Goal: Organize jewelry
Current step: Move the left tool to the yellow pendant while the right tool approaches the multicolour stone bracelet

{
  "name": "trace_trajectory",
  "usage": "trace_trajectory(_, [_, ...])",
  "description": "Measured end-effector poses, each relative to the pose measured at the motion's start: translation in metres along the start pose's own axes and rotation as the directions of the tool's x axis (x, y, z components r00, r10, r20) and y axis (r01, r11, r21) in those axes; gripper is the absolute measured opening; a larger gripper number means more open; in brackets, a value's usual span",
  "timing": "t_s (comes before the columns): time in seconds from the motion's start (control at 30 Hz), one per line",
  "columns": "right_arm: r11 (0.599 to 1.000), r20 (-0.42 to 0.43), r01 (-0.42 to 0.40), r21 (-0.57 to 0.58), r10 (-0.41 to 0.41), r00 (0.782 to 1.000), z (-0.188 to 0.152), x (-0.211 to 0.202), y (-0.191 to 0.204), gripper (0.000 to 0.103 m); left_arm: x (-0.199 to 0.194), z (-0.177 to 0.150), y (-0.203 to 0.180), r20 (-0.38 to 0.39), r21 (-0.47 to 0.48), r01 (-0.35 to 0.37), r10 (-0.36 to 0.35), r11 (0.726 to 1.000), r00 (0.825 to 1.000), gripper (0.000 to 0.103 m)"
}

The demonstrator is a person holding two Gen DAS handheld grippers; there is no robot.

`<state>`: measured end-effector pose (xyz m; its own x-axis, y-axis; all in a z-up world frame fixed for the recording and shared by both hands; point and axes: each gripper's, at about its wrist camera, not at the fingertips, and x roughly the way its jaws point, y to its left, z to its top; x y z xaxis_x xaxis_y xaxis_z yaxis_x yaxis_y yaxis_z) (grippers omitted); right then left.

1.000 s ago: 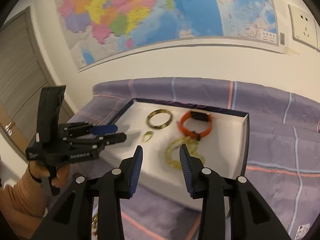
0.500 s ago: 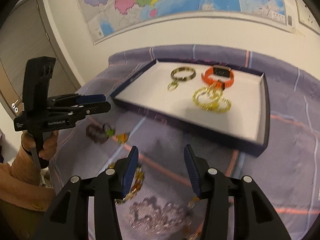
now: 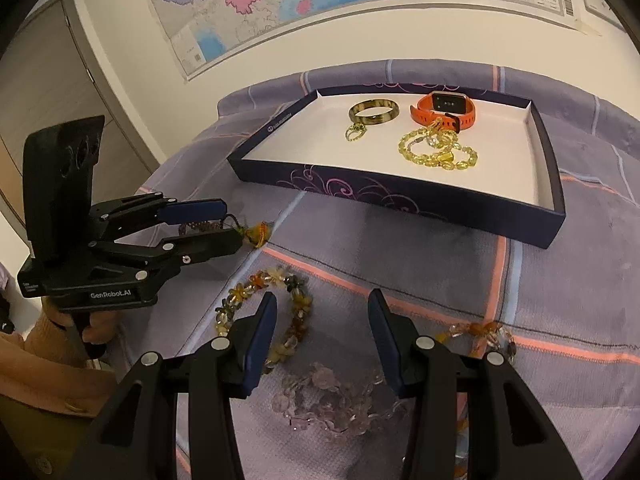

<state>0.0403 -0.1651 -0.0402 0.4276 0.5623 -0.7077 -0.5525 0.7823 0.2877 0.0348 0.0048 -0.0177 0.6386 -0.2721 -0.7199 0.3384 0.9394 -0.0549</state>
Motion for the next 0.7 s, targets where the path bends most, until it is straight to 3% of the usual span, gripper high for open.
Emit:
trace_trajectory(0.27, [1.0,0.006,0.001,0.01,-0.001,1.0,-0.002,0.0,-0.001,0.045,-0.009,0.009,-0.005,0.04,0.023,-0.01,0.009,1.0,0.999,0.051])
trace_trajectory(0.43, [1.0,0.007,-0.004,0.016,0.003,1.0,-0.004,0.0,-0.002,0.047,0.006,0.005,0.0,-0.017,0.04,-0.037,0.037,0.999,0.999,0.049])
trace_trajectory(0.53, [1.0,0.007,-0.007,0.019,0.007,1.0,-0.003,0.0,-0.002,0.047,0.015,-0.001,0.009,-0.059,0.014,-0.032,0.033,0.999,0.998,0.035])
trace_trajectory(0.6, [1.0,0.007,-0.008,0.017,0.007,1.0,-0.003,0.001,-0.001,0.047,0.013,-0.003,0.013,-0.054,-0.001,-0.018,0.018,1.0,0.998,0.031])
trace_trajectory(0.63, [1.0,0.006,-0.007,0.017,0.007,1.0,-0.003,0.001,-0.001,0.047,0.012,-0.003,0.014,-0.053,-0.002,-0.013,0.013,1.0,0.999,0.022])
trace_trajectory(0.7, [1.0,0.007,-0.009,0.018,0.009,1.0,-0.002,0.001,-0.002,0.047,0.011,-0.005,0.016,-0.059,-0.002,-0.01,0.01,1.0,0.998,0.019])
